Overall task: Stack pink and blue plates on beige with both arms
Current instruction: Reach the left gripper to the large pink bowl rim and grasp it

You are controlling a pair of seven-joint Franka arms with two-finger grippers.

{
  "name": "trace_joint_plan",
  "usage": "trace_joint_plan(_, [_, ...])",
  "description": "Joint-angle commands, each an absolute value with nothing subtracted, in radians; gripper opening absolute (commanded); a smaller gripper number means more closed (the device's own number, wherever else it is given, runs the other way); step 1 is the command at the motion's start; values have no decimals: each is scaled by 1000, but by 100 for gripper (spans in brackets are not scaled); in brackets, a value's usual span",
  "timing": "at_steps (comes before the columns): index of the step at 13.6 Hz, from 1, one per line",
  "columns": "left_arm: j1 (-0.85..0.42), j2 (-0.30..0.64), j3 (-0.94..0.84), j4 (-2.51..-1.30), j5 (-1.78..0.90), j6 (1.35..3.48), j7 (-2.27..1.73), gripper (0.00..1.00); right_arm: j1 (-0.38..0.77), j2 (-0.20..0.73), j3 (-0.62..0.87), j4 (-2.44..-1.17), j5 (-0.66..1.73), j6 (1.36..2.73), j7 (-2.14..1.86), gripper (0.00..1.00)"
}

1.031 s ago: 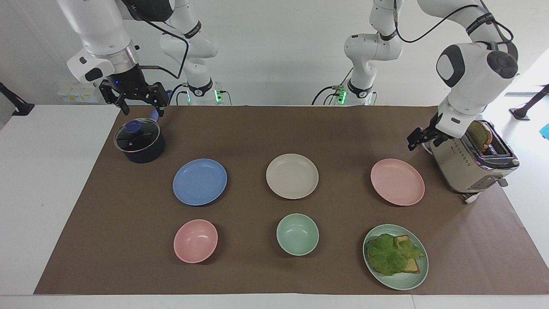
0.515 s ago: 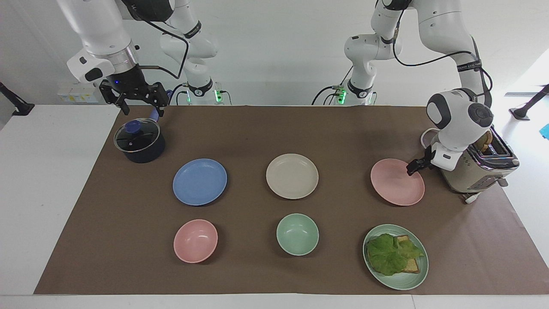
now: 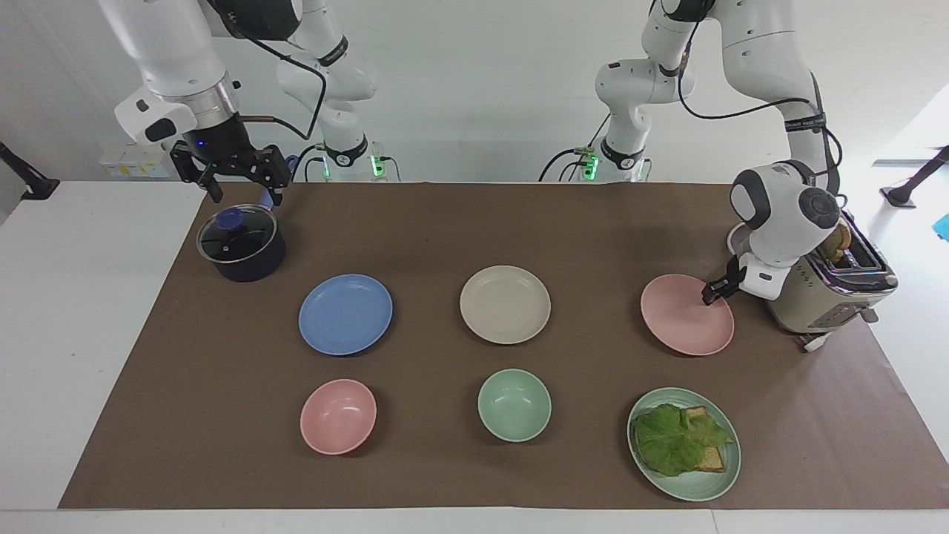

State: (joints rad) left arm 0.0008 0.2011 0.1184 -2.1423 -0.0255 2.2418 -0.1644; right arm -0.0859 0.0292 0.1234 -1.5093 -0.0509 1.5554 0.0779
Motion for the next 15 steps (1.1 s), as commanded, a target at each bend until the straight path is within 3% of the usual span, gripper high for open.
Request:
trace_joint_plan(1, [-15,195,126,-2132,-15,2214,-184,0,-97,-26,126,-1592,-41,1609,81,100])
trace_joint_plan(7, [-17,134,104,-1916,-116,1826,-196,0,-97,-25,126,-1569,-41,1585,77,100])
trace_joint_plan(11, [-18,113,-76,-1870,-262,1834,-472,0,-97,-26,127,-1572,-41,1583,77,100])
trace_joint_plan(15, [-161,110,-120,-1888,-323,1936,-616,0,-97,-28,127,-1575,-41,1582,77,100])
